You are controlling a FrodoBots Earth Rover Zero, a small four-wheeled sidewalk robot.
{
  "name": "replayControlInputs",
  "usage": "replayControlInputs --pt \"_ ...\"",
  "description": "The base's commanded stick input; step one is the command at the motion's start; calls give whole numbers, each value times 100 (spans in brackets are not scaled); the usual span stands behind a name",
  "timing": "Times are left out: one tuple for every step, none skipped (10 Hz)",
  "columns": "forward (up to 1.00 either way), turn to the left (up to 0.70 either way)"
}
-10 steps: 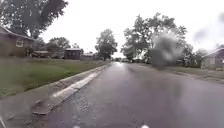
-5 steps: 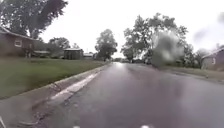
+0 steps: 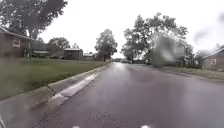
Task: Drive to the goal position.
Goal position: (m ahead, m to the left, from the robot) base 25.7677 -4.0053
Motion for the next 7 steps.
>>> replayControlInputs --pt "50 0" --pt "50 0" --pt "50 0" --pt "50 0" --pt "50 0" --pt "50 0" --pt "50 0"
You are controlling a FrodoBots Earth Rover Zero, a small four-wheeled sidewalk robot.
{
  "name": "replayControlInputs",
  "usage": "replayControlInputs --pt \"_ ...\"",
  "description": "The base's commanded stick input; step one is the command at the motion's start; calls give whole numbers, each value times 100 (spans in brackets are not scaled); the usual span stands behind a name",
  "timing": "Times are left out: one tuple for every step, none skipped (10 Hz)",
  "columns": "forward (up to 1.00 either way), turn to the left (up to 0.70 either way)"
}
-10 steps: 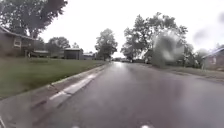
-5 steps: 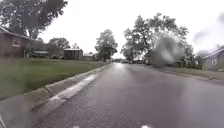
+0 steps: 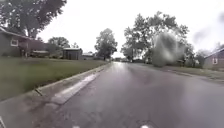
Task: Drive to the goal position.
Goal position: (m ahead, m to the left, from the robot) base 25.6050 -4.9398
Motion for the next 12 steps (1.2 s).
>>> replayControlInputs --pt "50 0" --pt "50 0" --pt "50 0" --pt "50 0" --pt "50 0" --pt "50 0" --pt "50 0" --pt "50 0" --pt "50 0" --pt "50 0" --pt "50 0" --pt "50 0"
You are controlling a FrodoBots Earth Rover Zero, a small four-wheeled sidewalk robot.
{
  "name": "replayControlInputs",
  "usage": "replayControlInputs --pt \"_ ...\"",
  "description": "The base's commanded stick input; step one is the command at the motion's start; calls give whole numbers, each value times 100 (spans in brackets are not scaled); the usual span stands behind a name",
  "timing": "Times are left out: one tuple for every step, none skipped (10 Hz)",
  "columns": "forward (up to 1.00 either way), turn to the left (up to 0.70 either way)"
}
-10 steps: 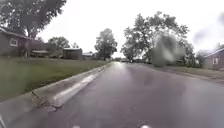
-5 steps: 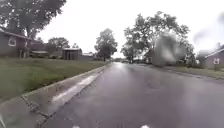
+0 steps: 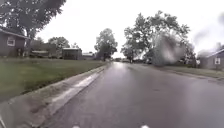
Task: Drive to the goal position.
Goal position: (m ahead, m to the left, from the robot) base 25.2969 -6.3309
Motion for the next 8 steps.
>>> replayControlInputs --pt "50 0" --pt "50 0" --pt "50 0" --pt "50 0" --pt "50 0" --pt "50 0" --pt "50 0" --pt "50 0"
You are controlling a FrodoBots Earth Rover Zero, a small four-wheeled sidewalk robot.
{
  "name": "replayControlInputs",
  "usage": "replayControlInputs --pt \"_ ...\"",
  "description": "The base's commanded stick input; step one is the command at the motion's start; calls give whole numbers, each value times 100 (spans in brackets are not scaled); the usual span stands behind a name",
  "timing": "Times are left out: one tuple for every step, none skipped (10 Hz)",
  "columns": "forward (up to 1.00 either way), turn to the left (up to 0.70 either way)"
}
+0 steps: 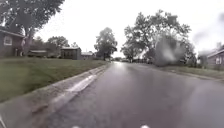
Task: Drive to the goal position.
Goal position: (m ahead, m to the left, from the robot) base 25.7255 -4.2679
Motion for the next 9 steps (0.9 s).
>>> replayControlInputs --pt "50 0" --pt "50 0" --pt "50 0" --pt "50 0" --pt "50 0" --pt "50 0" --pt "50 0" --pt "50 0" --pt "50 0"
